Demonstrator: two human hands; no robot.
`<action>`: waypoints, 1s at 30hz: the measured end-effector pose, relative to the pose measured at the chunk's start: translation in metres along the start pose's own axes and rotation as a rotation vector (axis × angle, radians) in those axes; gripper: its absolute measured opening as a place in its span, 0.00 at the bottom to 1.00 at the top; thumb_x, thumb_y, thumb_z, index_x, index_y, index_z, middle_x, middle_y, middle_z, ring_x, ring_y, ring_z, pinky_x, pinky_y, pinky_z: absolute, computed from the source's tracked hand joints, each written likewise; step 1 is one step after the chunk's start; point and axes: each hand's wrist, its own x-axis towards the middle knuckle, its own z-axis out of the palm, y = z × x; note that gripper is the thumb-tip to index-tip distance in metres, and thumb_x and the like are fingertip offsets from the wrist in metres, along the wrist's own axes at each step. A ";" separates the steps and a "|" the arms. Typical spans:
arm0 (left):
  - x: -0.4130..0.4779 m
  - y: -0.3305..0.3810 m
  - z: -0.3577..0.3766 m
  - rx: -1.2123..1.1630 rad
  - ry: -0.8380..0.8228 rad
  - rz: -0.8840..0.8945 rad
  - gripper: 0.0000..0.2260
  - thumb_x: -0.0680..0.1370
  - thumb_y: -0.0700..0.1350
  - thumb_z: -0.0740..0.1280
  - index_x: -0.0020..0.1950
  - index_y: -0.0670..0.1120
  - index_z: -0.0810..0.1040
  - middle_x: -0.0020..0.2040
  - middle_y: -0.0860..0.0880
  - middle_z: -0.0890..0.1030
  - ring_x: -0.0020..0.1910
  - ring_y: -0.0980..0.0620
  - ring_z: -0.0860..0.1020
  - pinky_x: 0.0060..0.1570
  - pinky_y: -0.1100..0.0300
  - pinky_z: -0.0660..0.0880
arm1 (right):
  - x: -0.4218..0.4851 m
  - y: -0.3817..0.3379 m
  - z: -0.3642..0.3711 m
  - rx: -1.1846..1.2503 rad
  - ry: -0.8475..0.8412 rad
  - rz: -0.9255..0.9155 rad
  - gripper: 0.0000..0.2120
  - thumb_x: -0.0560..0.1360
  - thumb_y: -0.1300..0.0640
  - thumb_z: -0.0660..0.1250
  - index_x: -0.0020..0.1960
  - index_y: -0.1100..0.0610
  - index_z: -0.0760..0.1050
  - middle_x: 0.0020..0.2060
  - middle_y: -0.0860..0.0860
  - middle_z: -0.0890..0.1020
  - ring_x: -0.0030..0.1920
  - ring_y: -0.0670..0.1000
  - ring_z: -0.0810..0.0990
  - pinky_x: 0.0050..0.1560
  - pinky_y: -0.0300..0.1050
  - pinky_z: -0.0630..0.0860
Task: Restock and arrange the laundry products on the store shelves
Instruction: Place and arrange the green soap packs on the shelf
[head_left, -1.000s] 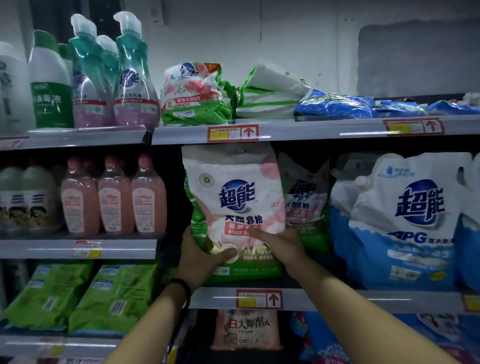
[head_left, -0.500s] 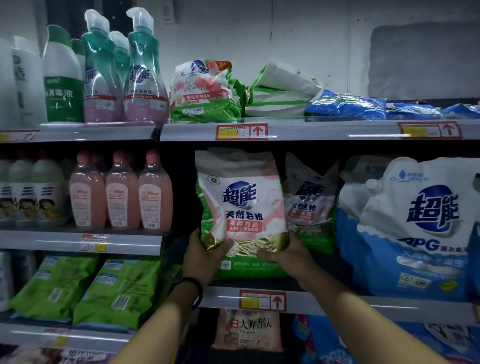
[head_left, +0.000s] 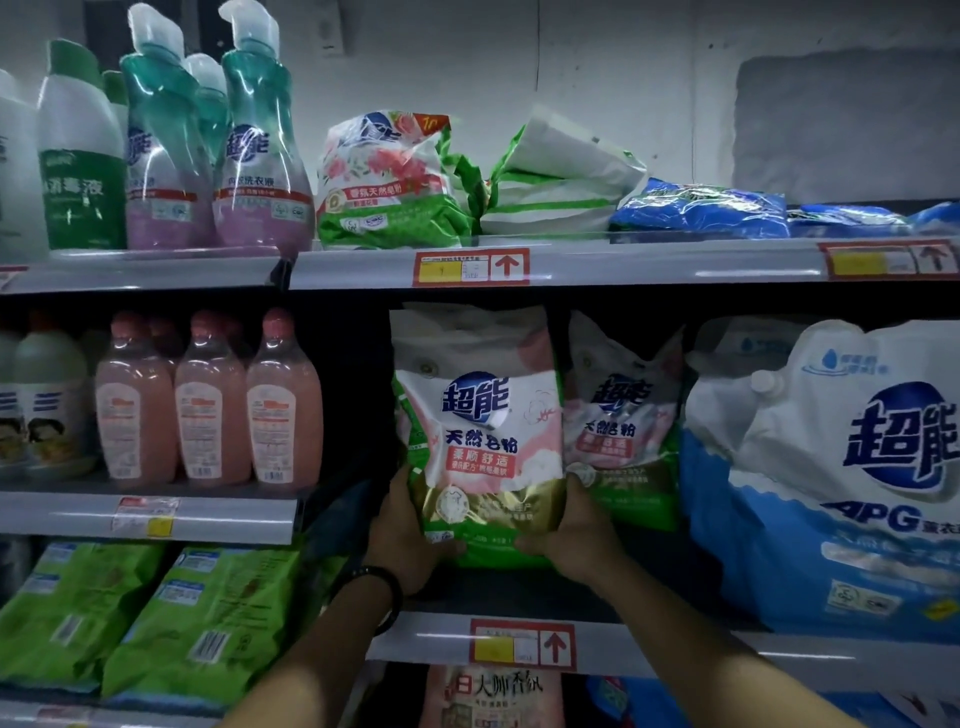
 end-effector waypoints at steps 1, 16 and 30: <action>0.009 -0.005 0.003 0.020 -0.004 -0.001 0.60 0.60 0.44 0.87 0.82 0.56 0.53 0.72 0.53 0.75 0.68 0.49 0.77 0.68 0.46 0.78 | 0.007 0.003 0.003 -0.004 0.008 0.005 0.35 0.65 0.60 0.85 0.65 0.49 0.70 0.59 0.45 0.81 0.60 0.50 0.81 0.57 0.49 0.79; 0.033 0.014 0.023 0.206 0.030 -0.301 0.63 0.69 0.46 0.83 0.83 0.53 0.34 0.80 0.35 0.59 0.77 0.35 0.66 0.76 0.41 0.66 | 0.031 0.012 0.022 -0.109 0.110 0.141 0.23 0.72 0.54 0.82 0.61 0.59 0.78 0.55 0.54 0.83 0.53 0.56 0.81 0.52 0.45 0.77; -0.189 0.037 -0.031 0.363 0.180 0.058 0.11 0.74 0.51 0.71 0.55 0.51 0.82 0.53 0.50 0.83 0.52 0.47 0.82 0.53 0.57 0.78 | -0.165 -0.056 0.036 -0.012 0.049 -0.035 0.07 0.80 0.53 0.71 0.58 0.49 0.77 0.49 0.44 0.82 0.47 0.47 0.82 0.45 0.43 0.79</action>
